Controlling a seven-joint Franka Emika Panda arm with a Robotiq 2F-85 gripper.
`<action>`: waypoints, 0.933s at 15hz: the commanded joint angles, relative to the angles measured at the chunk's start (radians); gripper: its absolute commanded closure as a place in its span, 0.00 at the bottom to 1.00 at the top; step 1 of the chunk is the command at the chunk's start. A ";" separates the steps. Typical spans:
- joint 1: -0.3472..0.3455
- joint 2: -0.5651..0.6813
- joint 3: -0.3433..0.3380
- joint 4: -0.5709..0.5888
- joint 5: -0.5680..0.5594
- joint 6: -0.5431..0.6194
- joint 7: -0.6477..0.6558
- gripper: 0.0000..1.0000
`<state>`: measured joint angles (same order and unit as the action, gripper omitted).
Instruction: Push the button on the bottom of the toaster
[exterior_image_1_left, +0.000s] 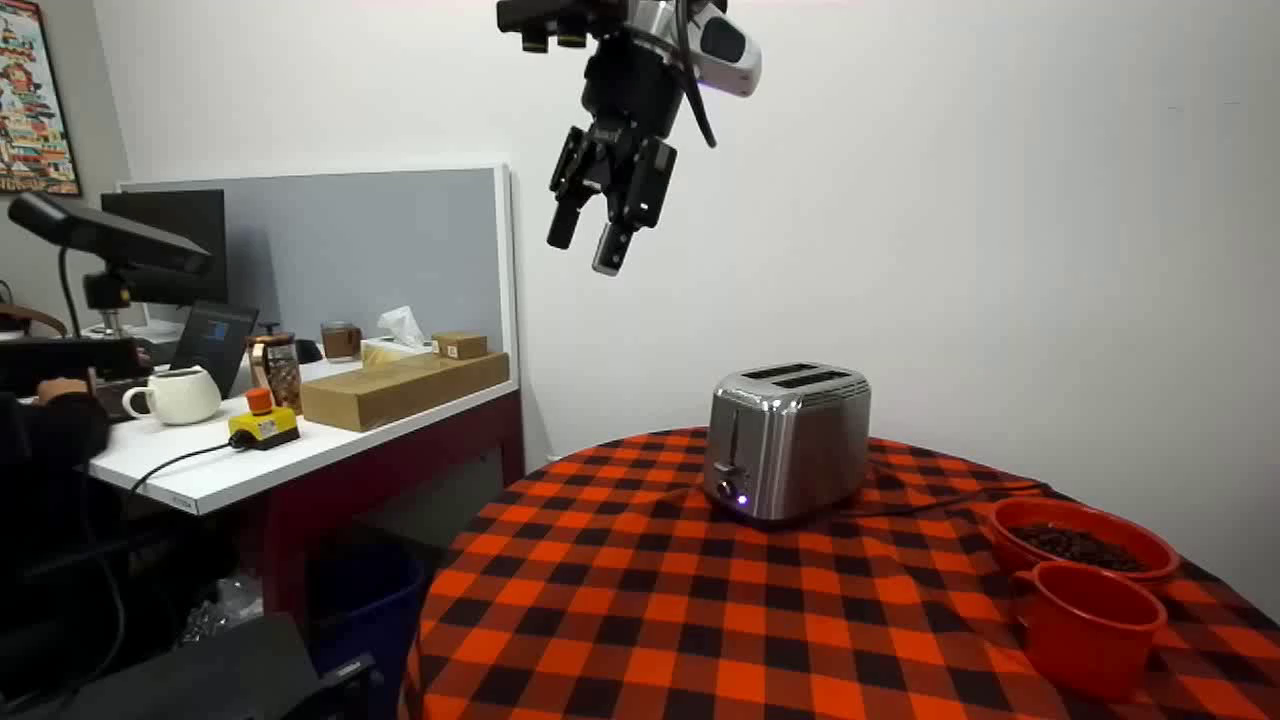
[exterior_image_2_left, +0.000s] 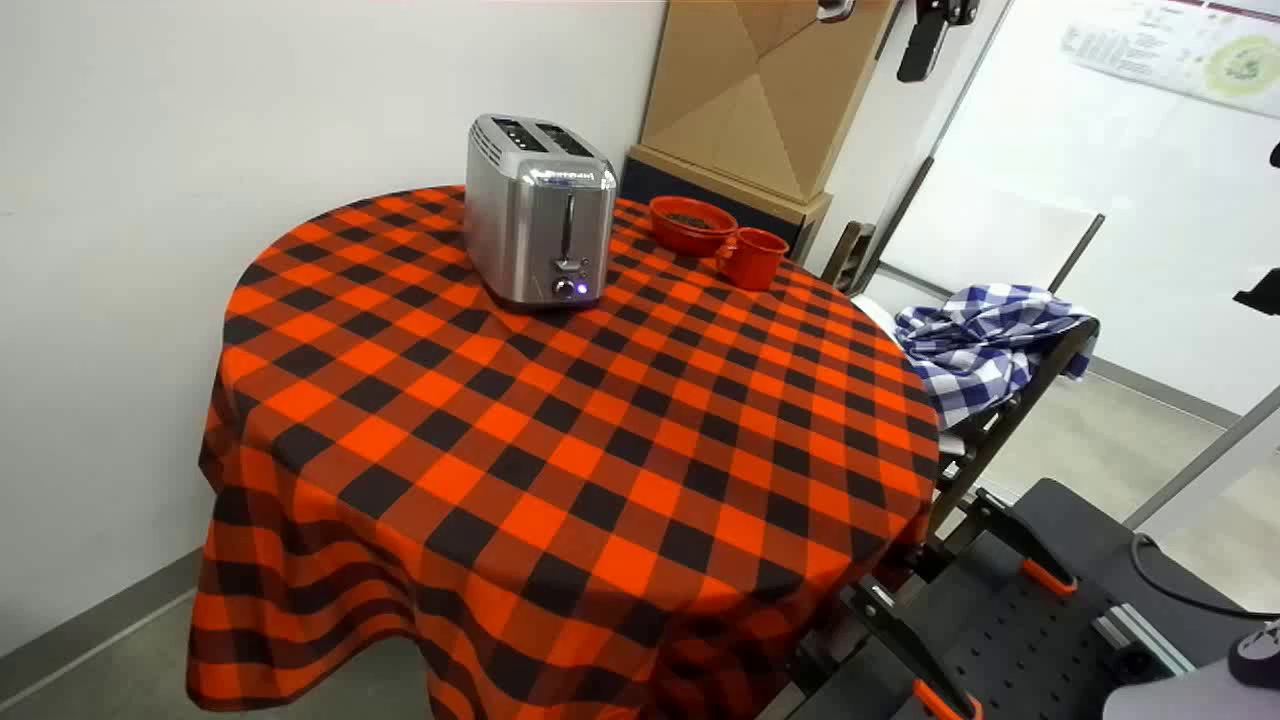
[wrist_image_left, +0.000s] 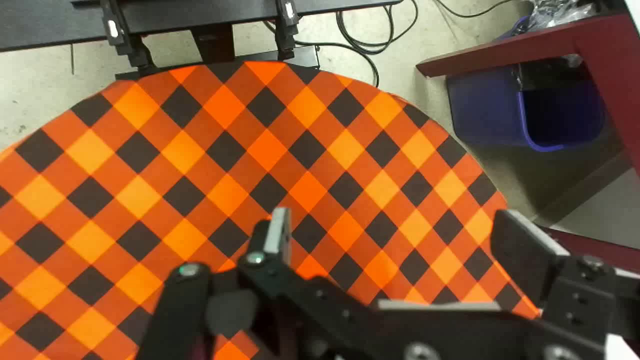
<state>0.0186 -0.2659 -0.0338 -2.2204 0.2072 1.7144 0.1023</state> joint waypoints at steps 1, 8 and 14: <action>-0.012 0.001 0.011 0.002 0.002 -0.001 -0.002 0.00; -0.035 0.130 0.021 0.003 -0.170 0.292 -0.009 0.00; -0.039 0.419 0.006 0.076 -0.373 0.536 -0.103 0.00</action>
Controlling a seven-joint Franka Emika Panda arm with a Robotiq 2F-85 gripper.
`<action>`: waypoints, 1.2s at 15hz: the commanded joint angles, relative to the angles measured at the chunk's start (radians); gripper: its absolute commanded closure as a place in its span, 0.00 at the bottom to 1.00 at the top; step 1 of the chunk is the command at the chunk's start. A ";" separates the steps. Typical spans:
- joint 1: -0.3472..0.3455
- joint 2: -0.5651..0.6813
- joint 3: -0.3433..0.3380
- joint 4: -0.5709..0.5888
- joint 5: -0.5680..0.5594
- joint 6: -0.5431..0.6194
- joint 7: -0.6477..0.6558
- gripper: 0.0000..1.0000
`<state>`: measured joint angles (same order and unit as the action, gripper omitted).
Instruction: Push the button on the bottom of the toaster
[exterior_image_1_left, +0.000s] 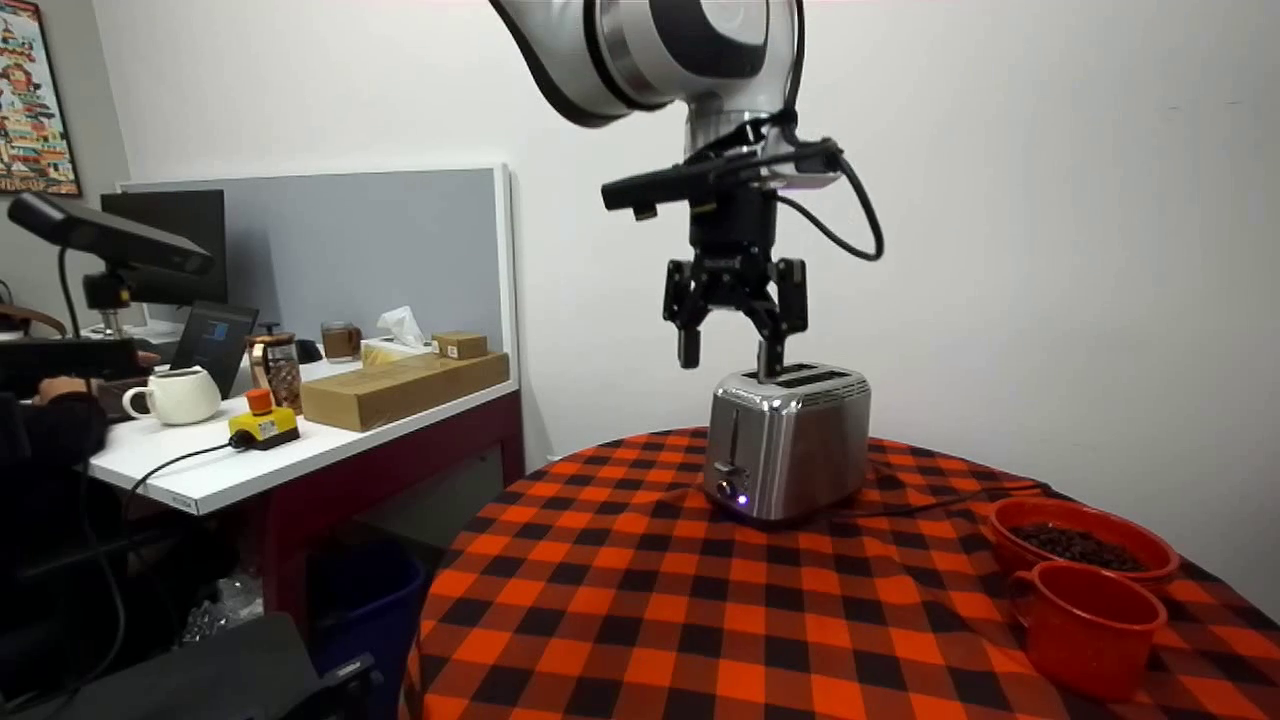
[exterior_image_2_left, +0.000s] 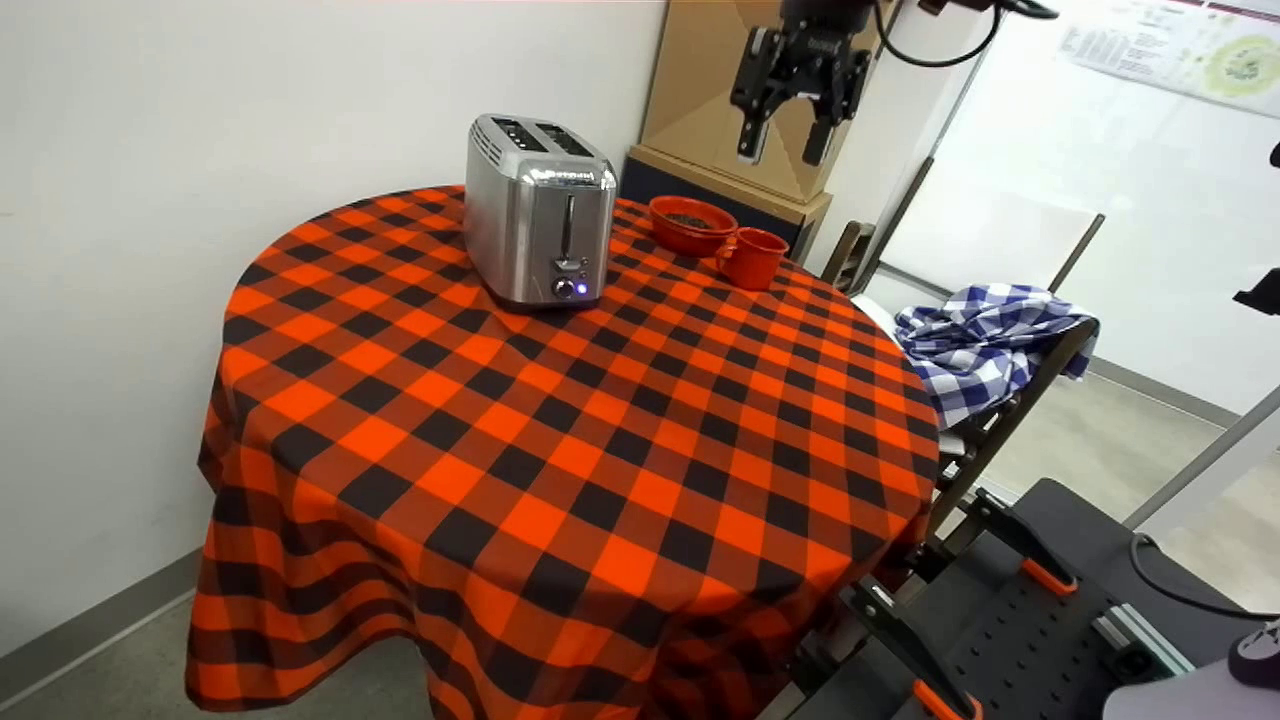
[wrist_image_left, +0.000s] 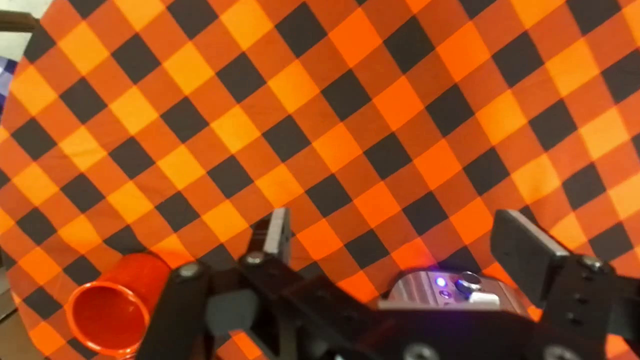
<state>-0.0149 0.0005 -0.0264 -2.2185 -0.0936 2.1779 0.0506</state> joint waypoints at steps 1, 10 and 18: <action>-0.005 0.197 -0.003 0.090 -0.096 0.105 -0.060 0.00; -0.033 0.565 0.028 0.233 -0.069 0.515 -0.200 0.00; -0.117 0.649 0.139 0.281 0.023 0.538 -0.354 0.00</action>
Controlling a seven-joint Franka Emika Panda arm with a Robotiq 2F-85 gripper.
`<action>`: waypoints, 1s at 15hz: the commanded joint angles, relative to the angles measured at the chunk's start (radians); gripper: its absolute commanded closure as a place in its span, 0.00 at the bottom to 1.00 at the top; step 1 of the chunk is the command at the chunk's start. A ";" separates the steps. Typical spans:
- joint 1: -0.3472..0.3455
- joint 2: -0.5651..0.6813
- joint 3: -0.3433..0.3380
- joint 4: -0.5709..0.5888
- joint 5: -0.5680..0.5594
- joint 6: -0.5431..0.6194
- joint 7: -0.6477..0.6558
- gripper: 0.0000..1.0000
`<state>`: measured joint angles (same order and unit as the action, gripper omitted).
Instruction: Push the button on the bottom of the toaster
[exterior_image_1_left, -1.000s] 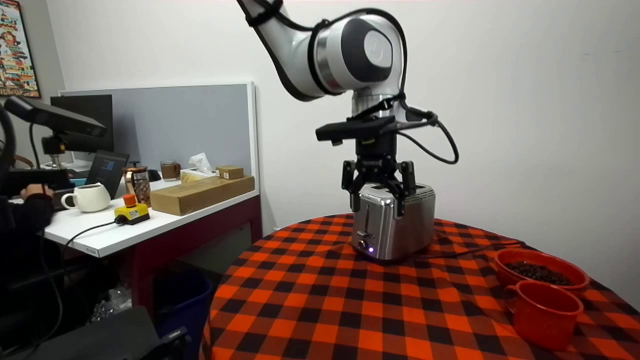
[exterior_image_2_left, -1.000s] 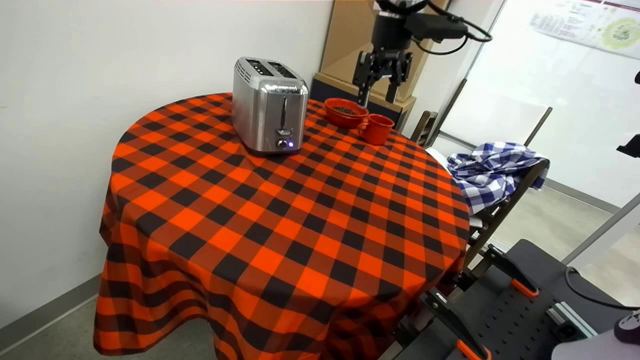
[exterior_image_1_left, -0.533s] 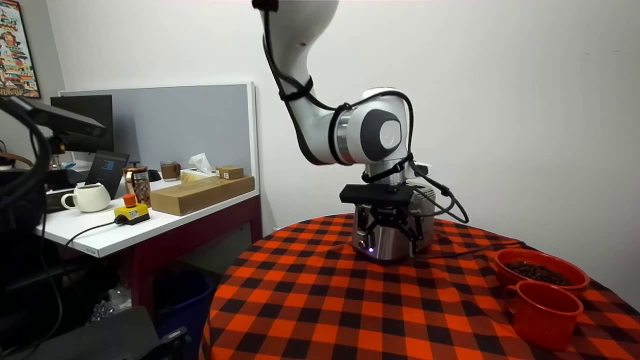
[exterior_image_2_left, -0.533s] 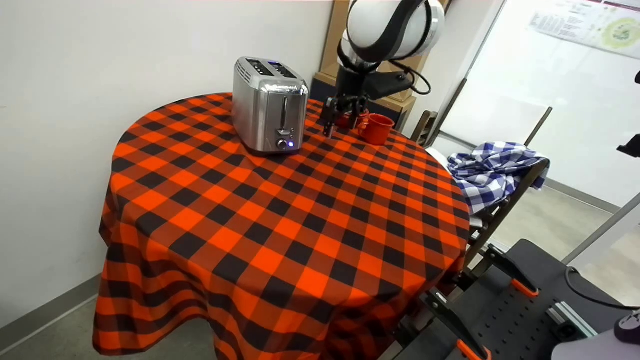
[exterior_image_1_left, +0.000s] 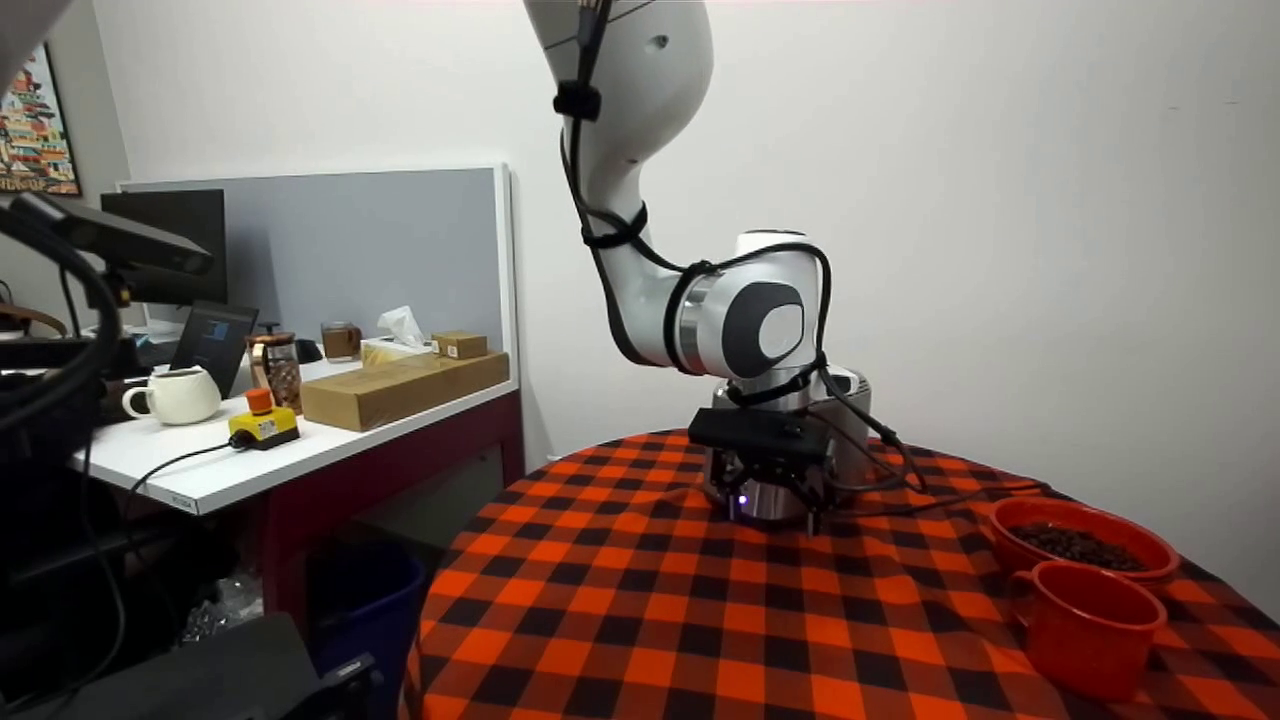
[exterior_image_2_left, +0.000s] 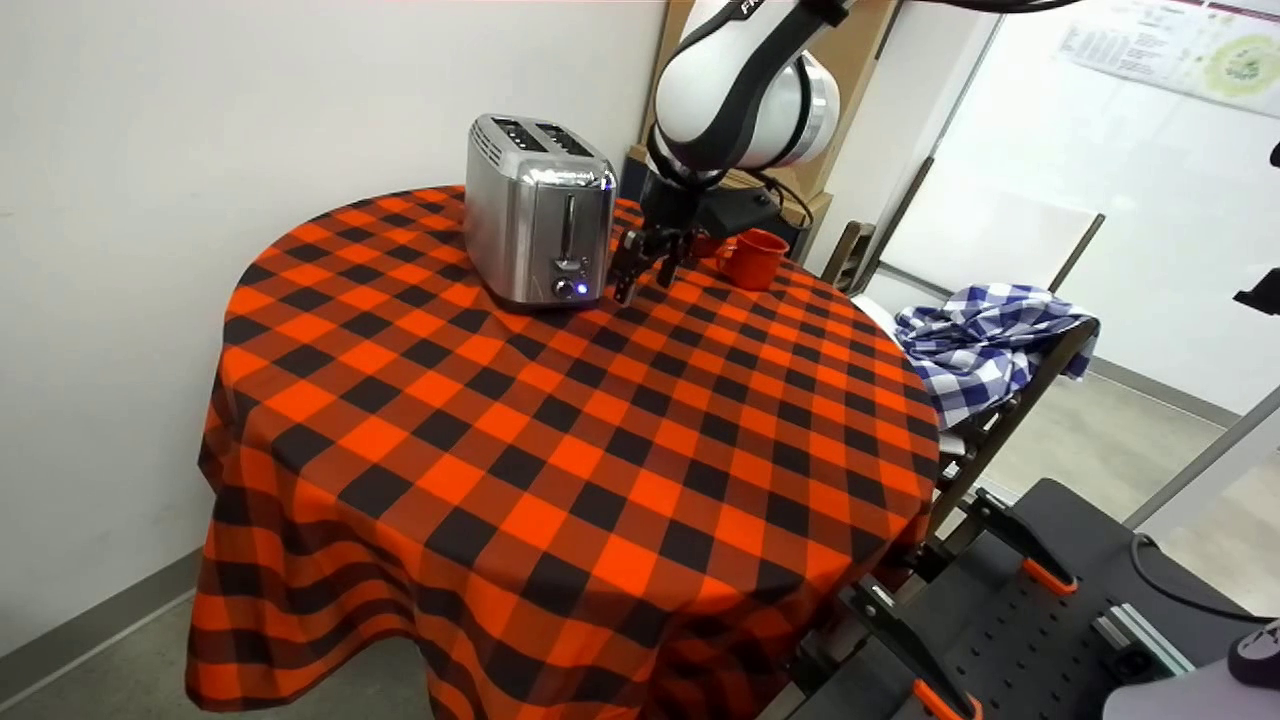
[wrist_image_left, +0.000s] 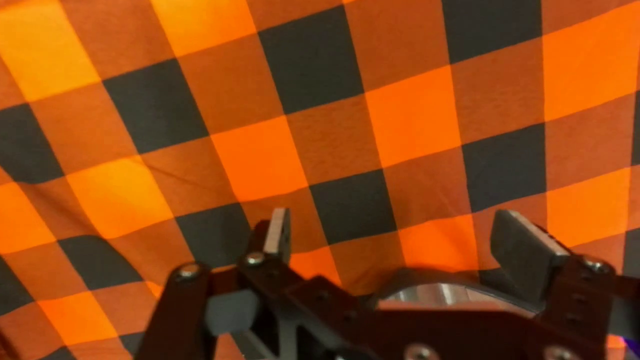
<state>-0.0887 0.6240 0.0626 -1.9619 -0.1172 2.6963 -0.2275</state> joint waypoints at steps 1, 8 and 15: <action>-0.052 0.031 0.062 0.026 0.060 0.029 -0.091 0.00; -0.090 0.091 0.114 0.017 0.075 0.206 -0.133 0.00; -0.138 0.150 0.166 -0.026 0.013 0.469 -0.137 0.00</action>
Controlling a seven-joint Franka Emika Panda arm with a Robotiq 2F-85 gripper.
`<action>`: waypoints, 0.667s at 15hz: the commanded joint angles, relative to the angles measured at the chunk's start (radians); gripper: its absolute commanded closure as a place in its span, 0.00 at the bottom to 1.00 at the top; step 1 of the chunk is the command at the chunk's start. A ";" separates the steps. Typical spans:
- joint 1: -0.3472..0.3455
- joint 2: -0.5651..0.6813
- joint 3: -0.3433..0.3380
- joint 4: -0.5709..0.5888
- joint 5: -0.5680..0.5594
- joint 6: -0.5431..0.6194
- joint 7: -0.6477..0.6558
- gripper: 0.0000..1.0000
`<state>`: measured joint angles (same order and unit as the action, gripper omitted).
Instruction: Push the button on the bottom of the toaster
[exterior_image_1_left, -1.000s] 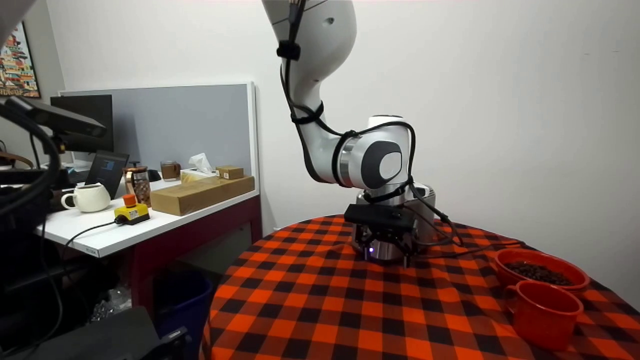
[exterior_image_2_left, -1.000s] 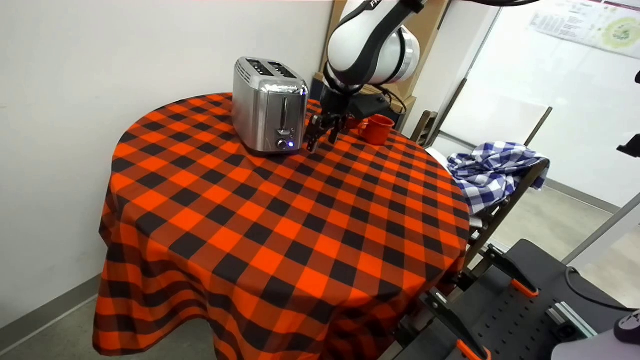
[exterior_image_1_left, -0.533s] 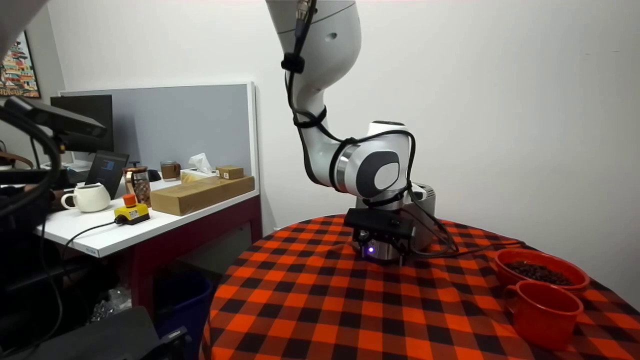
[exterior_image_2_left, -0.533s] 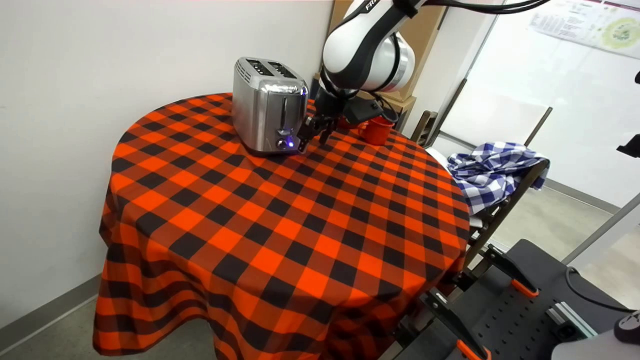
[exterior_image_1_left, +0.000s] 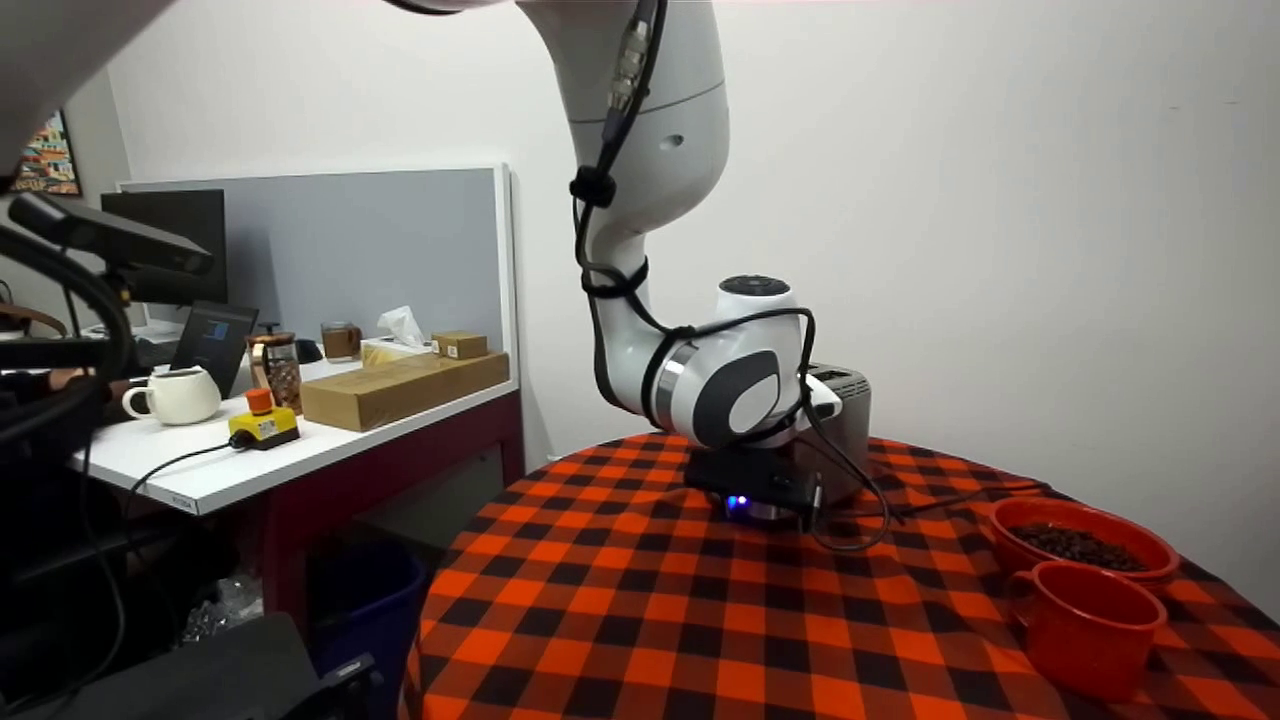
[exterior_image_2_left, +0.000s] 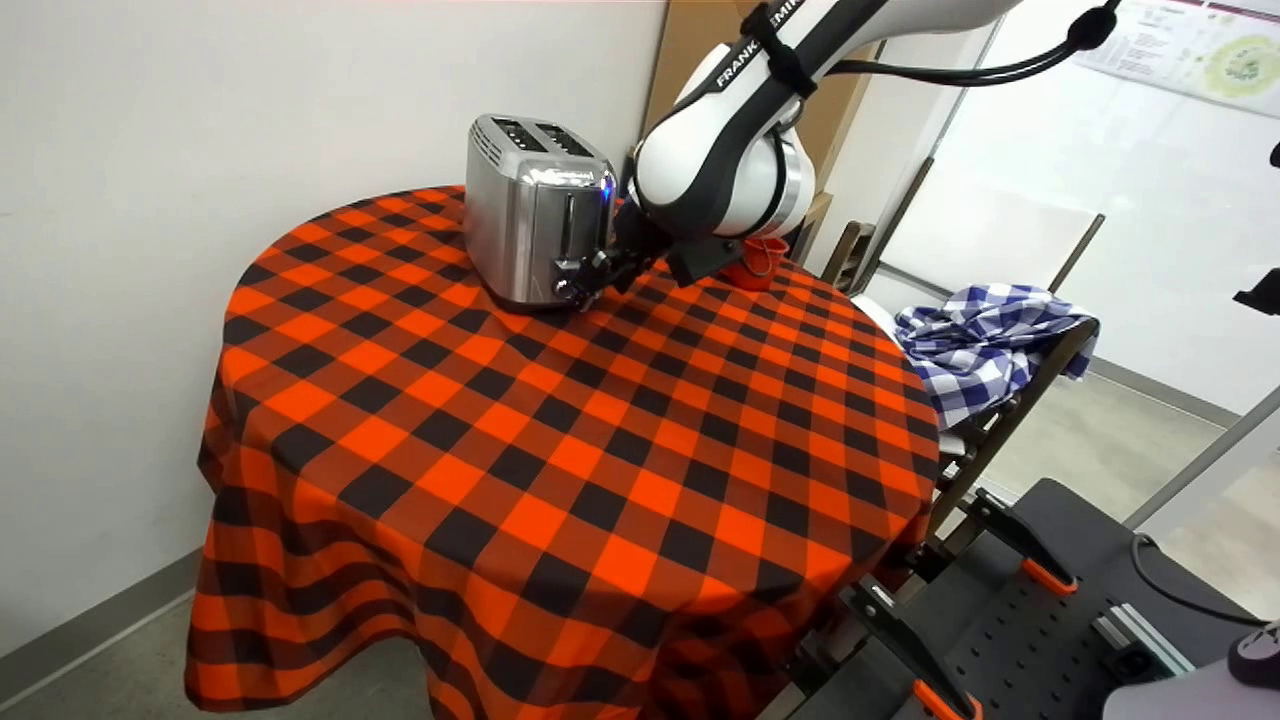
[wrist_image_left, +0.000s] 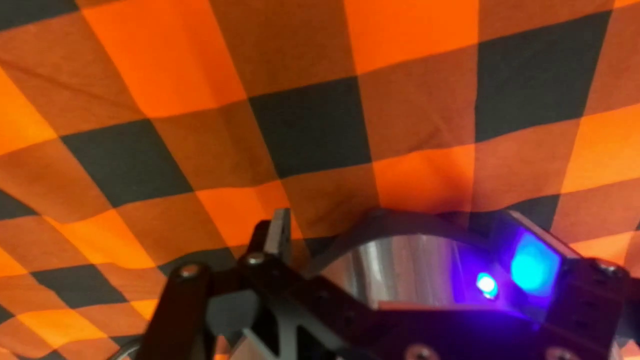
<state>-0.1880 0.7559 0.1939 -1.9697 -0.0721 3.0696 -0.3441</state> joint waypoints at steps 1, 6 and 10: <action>-0.046 0.013 0.038 -0.032 -0.045 0.115 -0.018 0.00; -0.067 -0.009 0.039 -0.075 -0.107 0.182 0.006 0.00; -0.089 -0.012 0.052 -0.091 -0.139 0.219 0.014 0.00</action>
<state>-0.2444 0.7600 0.2236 -2.0345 -0.1730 3.2448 -0.3461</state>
